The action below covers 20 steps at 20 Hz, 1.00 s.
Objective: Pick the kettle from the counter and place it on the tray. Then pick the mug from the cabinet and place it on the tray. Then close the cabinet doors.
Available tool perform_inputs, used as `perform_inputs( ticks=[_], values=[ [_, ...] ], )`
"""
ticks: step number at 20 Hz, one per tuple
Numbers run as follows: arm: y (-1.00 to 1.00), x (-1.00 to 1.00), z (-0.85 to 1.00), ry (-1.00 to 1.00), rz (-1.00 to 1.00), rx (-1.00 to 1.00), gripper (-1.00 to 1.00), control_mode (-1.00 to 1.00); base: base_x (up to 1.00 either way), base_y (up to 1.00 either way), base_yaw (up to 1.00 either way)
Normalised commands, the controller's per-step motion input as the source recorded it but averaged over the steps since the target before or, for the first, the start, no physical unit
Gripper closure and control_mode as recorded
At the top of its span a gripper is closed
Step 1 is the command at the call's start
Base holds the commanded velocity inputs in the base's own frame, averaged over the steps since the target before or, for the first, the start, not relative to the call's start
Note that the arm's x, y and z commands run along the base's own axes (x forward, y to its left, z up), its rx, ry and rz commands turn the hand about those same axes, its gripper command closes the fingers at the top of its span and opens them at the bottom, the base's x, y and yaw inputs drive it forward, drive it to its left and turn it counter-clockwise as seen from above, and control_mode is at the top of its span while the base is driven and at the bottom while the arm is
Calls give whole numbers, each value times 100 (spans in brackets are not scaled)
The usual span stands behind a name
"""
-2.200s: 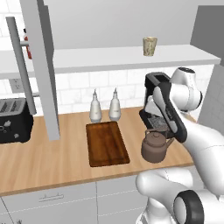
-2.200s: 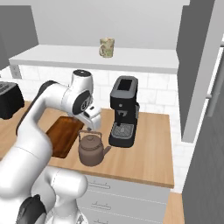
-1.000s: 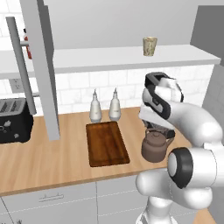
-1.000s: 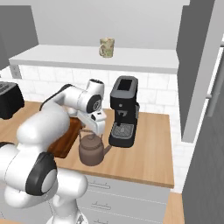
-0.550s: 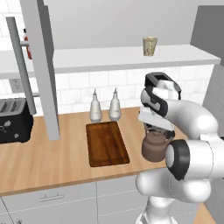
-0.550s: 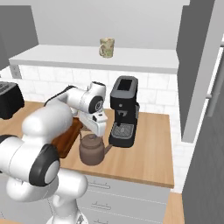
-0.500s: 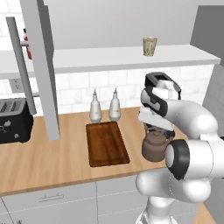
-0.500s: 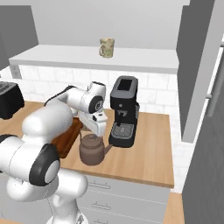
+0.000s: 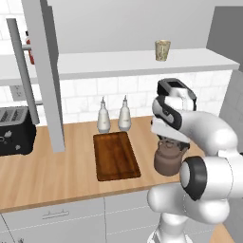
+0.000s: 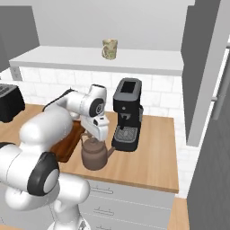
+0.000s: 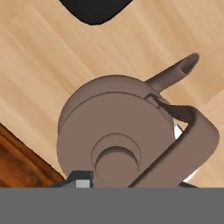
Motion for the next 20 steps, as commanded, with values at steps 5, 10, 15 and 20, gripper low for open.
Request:
perform_inputs(
  ticks=[5, 10, 15, 20],
  values=[
    [4, -31, 2, -2, 0, 0, 100, -100, 0, 0, 0],
    [7, -40, 29, -13, 0, 0, 100, -100, 0, 0, 0],
    [24, -32, 41, -11, 0, -1, 100, -100, 0, 0, 0],
    [49, -24, 34, -14, 0, 0, 100, -100, 0, 0, 0]
  ],
)
